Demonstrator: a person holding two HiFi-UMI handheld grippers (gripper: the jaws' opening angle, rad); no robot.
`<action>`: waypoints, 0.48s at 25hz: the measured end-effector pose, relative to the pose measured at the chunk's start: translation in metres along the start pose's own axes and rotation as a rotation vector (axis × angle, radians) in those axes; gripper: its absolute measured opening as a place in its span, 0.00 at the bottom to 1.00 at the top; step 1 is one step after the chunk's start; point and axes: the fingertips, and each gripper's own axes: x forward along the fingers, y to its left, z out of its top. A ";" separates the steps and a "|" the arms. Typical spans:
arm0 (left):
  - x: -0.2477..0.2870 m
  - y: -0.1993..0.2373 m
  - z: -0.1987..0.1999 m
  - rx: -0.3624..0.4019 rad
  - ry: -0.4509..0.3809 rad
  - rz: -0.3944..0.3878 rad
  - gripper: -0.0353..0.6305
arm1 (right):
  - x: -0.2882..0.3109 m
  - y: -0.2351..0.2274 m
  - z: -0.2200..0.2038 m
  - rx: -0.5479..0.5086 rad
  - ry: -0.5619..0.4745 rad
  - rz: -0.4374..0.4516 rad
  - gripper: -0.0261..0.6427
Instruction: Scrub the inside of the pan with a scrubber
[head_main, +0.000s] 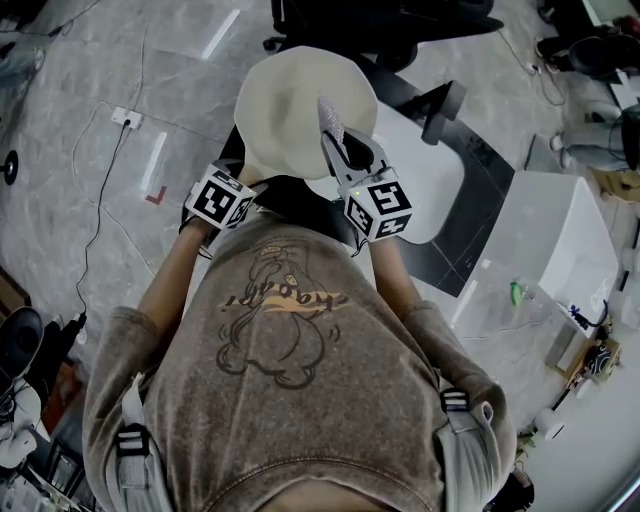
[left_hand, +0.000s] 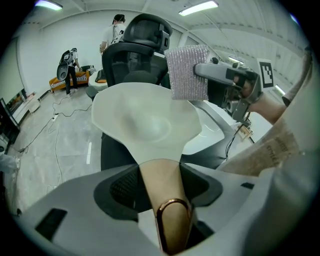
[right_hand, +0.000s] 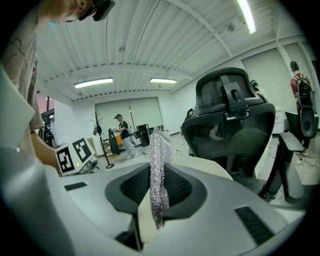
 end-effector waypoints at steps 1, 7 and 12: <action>0.000 0.000 0.000 -0.002 0.004 -0.001 0.46 | 0.005 0.002 -0.005 -0.016 0.027 0.025 0.16; 0.003 0.000 0.000 -0.011 0.003 -0.006 0.45 | 0.045 0.028 -0.037 -0.103 0.199 0.221 0.16; 0.006 0.000 0.001 -0.022 -0.018 -0.010 0.45 | 0.079 0.050 -0.070 -0.202 0.332 0.378 0.16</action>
